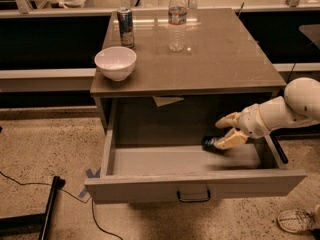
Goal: Place rxbar blueberry into top drawer
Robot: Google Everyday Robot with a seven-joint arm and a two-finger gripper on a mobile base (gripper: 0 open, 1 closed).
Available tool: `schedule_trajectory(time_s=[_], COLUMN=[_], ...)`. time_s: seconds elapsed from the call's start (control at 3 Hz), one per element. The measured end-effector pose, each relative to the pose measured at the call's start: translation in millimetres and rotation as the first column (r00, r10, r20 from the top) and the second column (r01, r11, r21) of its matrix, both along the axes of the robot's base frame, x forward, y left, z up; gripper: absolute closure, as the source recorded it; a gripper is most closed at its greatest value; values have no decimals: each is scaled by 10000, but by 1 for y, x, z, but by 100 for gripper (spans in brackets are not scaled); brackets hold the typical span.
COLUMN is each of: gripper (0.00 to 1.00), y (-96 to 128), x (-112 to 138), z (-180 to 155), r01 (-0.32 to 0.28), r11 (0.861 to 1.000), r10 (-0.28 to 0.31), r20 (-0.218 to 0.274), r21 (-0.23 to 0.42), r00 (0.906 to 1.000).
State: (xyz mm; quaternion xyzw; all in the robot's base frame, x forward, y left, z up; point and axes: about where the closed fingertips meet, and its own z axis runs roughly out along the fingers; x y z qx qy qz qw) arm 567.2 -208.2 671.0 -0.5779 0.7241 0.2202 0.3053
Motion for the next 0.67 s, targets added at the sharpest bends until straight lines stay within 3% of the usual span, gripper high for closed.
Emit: schedule_trajectory(time_s=[0.33, 0.67], gripper=[0, 0], y=[2, 2], x=[0, 0], z=[-1, -1], r01=[-30, -30], r11=[10000, 10000], r10=[30, 30], r20=[-21, -21], r21=[11, 11], r00=[10000, 10000])
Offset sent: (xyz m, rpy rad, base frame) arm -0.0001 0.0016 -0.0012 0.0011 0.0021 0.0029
